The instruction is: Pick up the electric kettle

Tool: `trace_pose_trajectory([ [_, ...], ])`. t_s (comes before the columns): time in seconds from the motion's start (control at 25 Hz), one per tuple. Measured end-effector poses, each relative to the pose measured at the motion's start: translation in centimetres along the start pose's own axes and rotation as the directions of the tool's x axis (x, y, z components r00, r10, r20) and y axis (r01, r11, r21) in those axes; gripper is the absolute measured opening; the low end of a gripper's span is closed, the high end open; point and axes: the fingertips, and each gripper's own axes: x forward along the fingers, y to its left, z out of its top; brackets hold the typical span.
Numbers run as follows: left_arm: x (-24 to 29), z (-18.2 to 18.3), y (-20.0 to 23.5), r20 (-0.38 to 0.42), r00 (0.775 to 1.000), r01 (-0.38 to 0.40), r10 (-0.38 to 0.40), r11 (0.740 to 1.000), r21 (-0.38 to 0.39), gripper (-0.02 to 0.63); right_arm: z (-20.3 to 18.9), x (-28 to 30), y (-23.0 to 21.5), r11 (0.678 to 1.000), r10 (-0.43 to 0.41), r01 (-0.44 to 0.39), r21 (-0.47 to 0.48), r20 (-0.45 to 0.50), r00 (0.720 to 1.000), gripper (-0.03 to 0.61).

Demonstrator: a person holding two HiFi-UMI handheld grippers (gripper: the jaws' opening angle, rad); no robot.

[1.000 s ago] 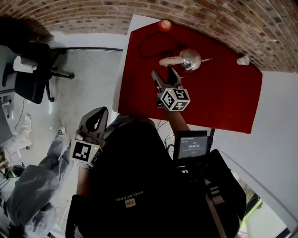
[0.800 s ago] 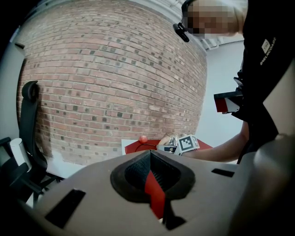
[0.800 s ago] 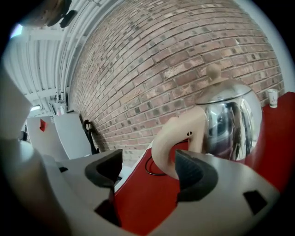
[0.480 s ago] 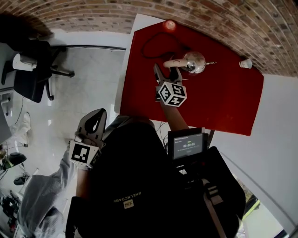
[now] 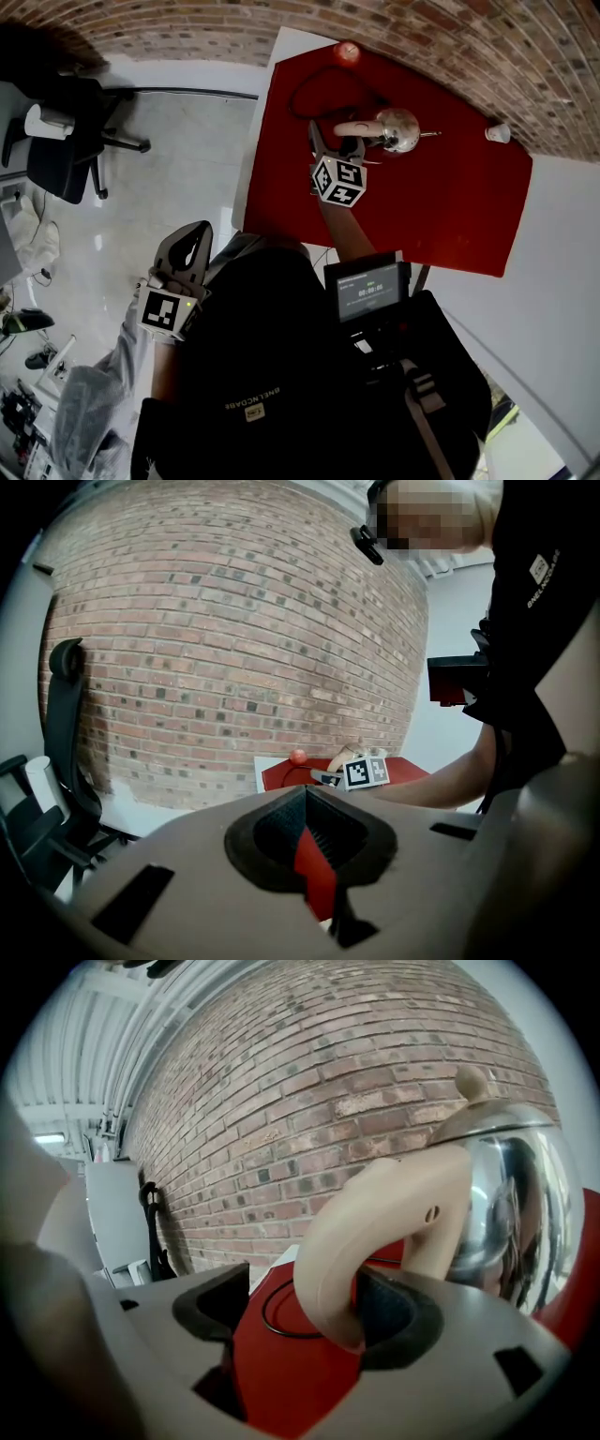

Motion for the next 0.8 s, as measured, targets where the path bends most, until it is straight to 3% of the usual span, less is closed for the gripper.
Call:
trace_pose_trajectory([
  [0.28, -0.1, -0.1, 0.2, -0.009, 1.0, 0.005, -0.005, 1.0, 0.001, 0.006, 0.3, 1.2, -0.7, 0.993, -0.09, 0.092, -0.068, 0.035, 0.995, 0.306],
  [0.64, -1.7, -0.1, 1.2, -0.001, 1.0, 0.008, -0.008, 1.0, -0.001, 0.006, 0.9, 0.7, -1.2, 0.96, -0.251, 0.258, -0.109, 0.069, 0.965, 0.166],
  [0.8, -0.8, -0.4, 0.5, -0.005, 1.0, 0.006, -0.006, 1.0, 0.007, 0.006, 0.7, 1.0, -2.5, 0.956, -0.264, 0.271, -0.111, 0.073, 0.962, 0.138],
])
